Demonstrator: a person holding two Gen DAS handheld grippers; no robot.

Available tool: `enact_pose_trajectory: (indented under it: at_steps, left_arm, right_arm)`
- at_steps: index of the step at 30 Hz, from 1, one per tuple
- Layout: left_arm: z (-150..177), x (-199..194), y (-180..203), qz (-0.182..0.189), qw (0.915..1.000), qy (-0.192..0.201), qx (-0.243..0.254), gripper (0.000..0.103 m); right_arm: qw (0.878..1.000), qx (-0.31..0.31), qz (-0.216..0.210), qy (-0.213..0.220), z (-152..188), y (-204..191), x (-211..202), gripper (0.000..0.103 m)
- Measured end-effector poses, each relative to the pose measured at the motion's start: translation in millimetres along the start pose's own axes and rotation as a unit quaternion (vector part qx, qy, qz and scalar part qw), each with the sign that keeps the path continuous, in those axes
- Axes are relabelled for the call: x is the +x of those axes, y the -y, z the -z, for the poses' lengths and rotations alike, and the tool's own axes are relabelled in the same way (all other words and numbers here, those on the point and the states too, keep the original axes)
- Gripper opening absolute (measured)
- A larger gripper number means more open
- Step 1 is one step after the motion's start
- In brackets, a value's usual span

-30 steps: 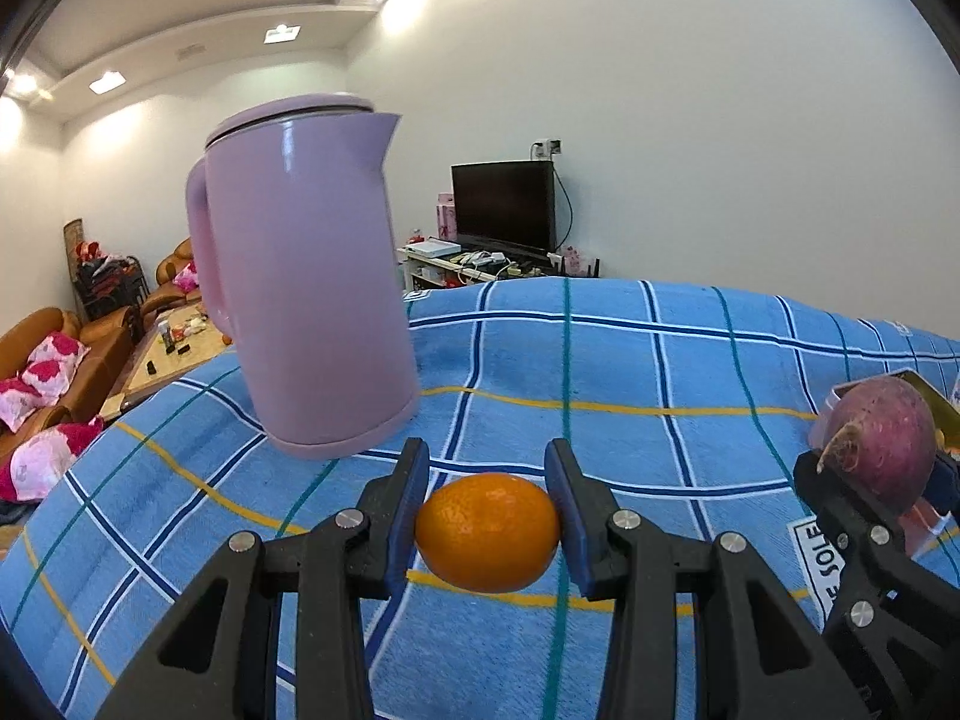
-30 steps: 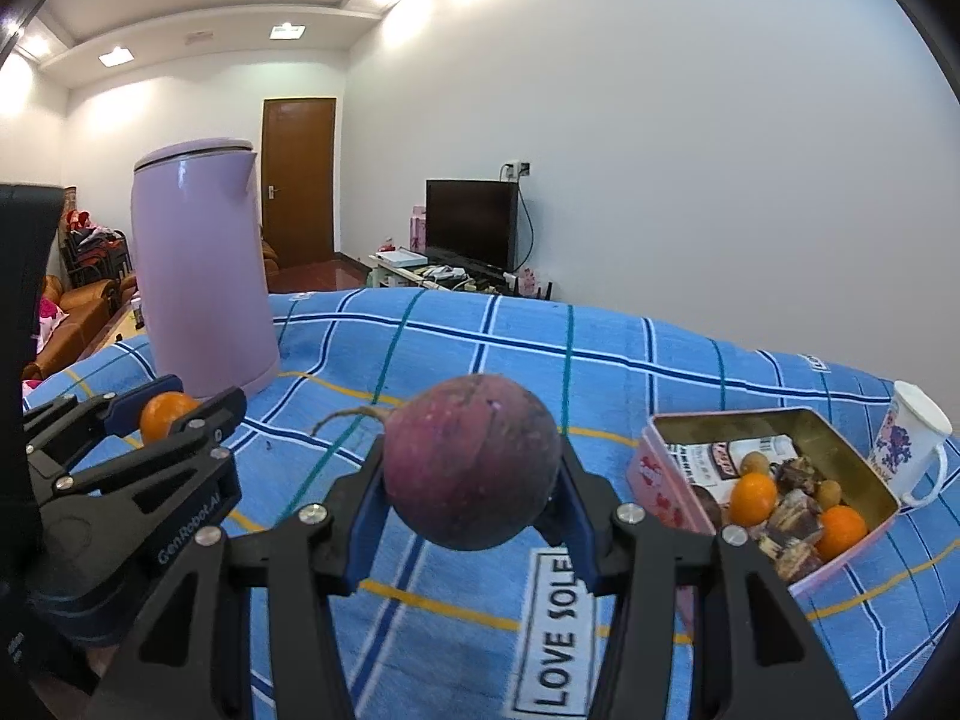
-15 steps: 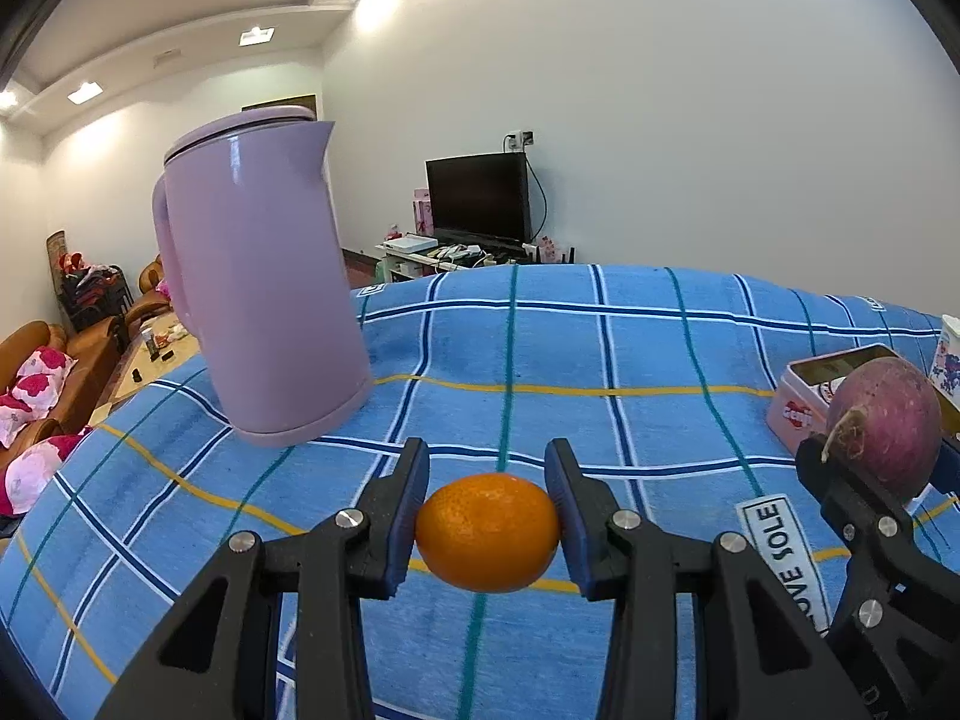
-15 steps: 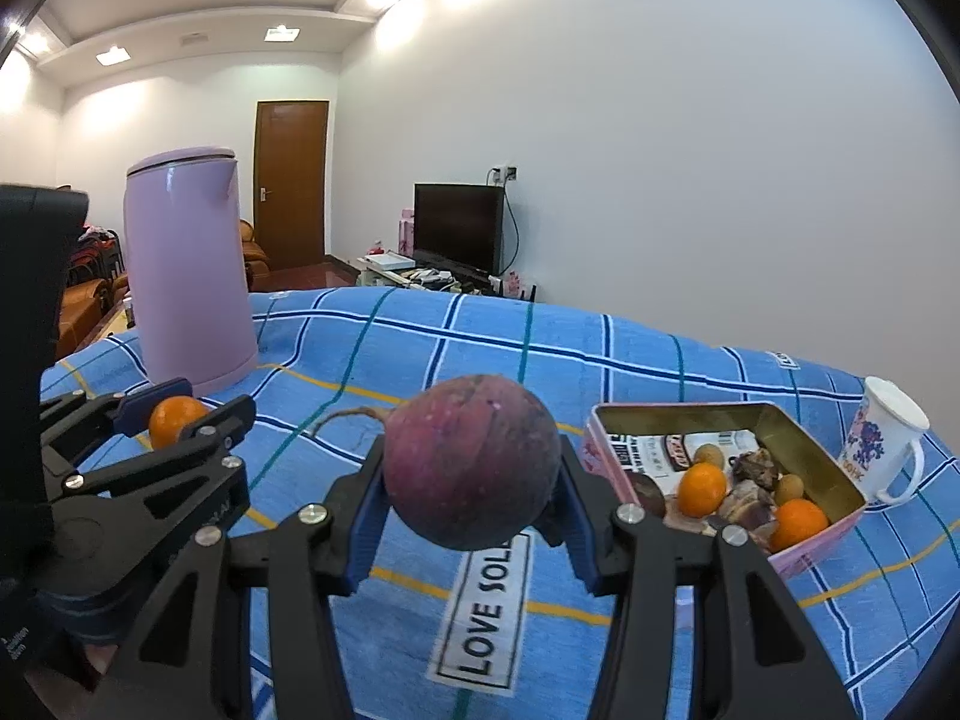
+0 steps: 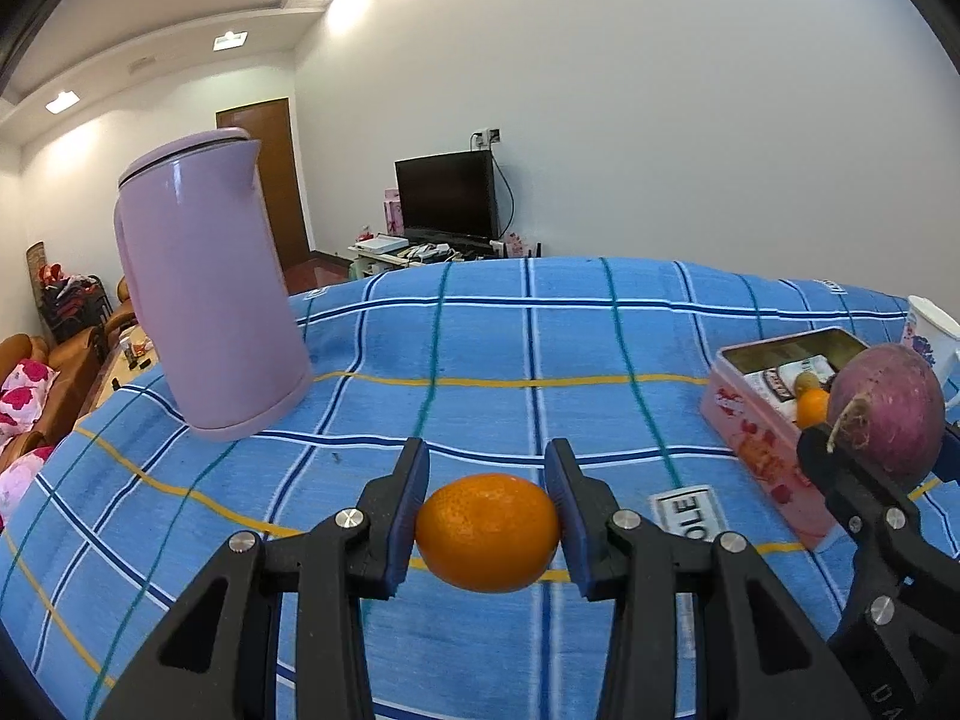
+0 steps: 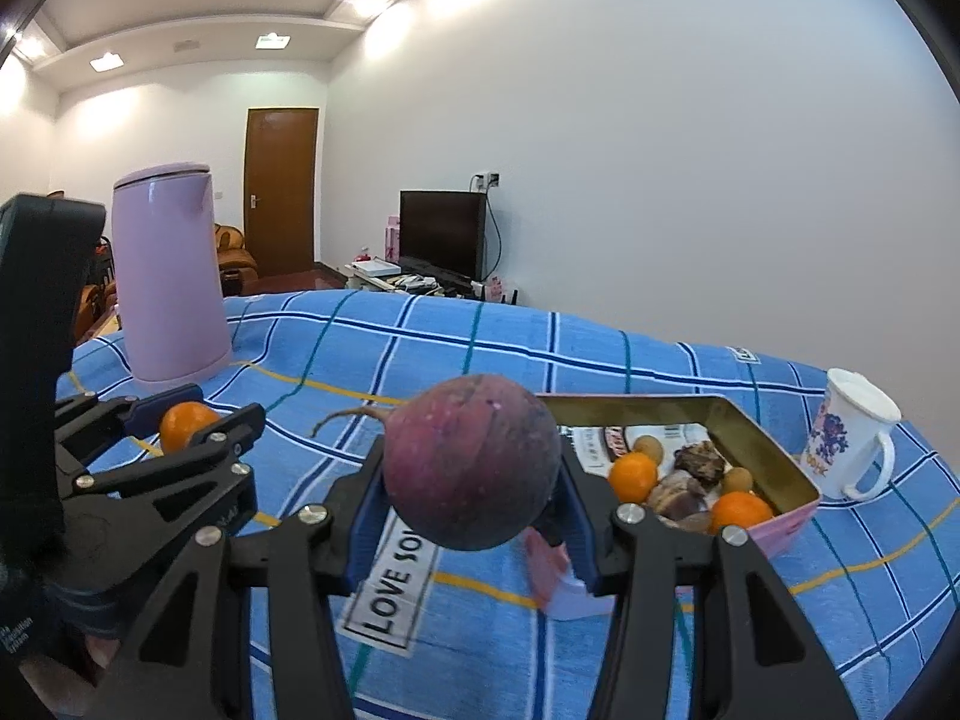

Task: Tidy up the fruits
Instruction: 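Lift both held fruits and carry them over the pink tin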

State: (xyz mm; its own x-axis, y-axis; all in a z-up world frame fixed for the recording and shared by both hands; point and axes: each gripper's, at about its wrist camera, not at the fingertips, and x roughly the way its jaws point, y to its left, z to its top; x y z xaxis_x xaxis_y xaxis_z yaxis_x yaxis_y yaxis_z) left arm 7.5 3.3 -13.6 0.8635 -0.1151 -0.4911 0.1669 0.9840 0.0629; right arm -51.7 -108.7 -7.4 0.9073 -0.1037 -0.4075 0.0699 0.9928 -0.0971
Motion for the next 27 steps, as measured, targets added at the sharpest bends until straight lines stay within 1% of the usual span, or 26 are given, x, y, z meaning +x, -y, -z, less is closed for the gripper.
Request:
enact_pose_trajectory:
  at_steps: [11,20,27]
  left_arm:
    - [2.0,-13.6,32.0,0.016,0.9998,0.011,0.005,0.042]
    - [1.6,-19.7,62.8,0.024,0.9995,0.019,0.008,0.042]
    - [3.3,-25.9,89.3,0.040,0.9987,0.024,0.019,0.042]
  right_arm:
    - [1.000,-0.012,0.016,0.020,6.4,20.2,-18.6,0.053]
    - [0.999,0.008,0.027,0.016,10.7,53.0,-21.4,0.053]
    - [0.999,0.020,0.035,0.020,15.3,77.0,-28.6,0.053]
